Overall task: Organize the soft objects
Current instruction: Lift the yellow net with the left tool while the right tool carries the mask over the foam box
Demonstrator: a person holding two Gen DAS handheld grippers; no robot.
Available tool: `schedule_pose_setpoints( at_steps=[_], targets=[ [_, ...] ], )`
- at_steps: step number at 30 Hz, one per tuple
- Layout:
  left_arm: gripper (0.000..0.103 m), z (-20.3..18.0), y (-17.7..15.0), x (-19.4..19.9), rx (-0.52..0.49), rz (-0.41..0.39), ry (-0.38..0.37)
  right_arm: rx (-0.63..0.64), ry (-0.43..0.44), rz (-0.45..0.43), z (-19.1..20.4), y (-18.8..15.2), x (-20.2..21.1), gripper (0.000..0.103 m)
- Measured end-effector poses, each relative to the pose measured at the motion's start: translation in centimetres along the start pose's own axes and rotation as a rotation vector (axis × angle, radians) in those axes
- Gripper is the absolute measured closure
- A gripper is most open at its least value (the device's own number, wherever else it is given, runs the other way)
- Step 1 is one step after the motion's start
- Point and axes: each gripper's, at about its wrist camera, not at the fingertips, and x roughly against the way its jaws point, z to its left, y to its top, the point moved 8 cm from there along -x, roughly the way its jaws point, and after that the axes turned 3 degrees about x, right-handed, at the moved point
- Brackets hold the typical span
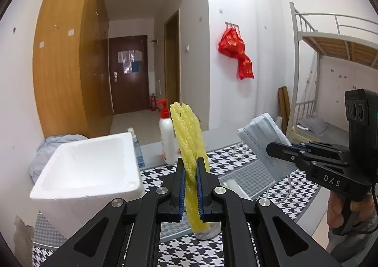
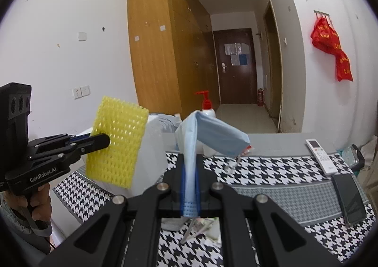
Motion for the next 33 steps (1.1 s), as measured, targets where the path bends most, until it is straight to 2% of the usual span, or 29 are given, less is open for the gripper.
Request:
schedule_pose_setpoints(
  at_steps=[6,33],
  targets=[
    [0.094,1.0,1.5,0.7,-0.004,-0.045,0.03,0.044,0.015,-0.033,1.4,1.7,-0.1,0.093],
    [0.094,5.2,2.3,2.4,0.045,-0.064,0.142,0.124,0.109,-0.05,5.0,3.5,-2.5,0.093]
  ],
)
